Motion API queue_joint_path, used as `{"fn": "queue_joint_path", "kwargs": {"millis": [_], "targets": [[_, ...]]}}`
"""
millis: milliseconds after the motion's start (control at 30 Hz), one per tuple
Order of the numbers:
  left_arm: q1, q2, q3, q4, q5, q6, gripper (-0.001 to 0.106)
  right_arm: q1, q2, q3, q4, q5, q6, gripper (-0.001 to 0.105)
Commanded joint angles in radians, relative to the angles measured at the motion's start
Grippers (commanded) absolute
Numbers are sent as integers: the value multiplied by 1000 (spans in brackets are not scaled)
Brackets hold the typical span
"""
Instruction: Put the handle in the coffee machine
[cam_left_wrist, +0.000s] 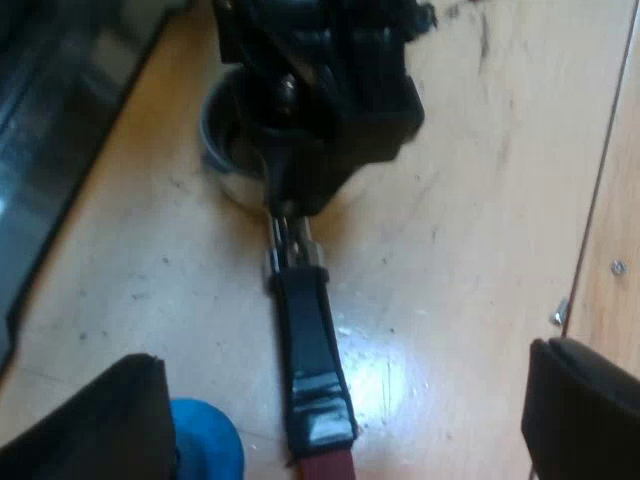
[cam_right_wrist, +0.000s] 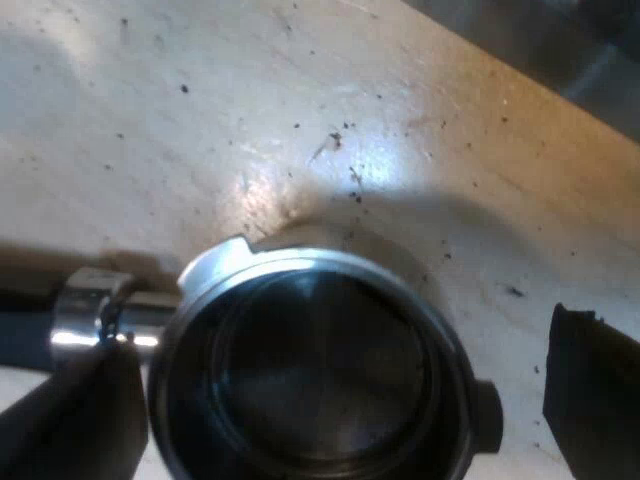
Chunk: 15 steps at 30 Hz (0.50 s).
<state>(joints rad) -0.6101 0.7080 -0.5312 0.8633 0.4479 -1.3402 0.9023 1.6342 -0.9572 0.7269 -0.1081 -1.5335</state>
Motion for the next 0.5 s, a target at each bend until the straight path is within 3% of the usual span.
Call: {"fn": "queue_joint_path", "kwargs": {"millis": [33, 300, 400, 467, 500], "targets": [[-3, 0, 2, -1, 16, -15, 74, -2, 2, -9, -22, -8, -20, 82], [-3, 0, 2, -1, 16, -15, 74, -2, 27, -9, -34, -17, -22, 81], [-3, 0, 2, -1, 16, -15, 74, -2, 27, -9, -34, -17, -22, 73], [-3, 0, 2, -1, 16, -11, 74, -2, 27, -9, -30, -17, -22, 64], [-3, 0, 2, -1, 16, -5, 74, -2, 27, -9, -25, -17, -18, 55]]}}
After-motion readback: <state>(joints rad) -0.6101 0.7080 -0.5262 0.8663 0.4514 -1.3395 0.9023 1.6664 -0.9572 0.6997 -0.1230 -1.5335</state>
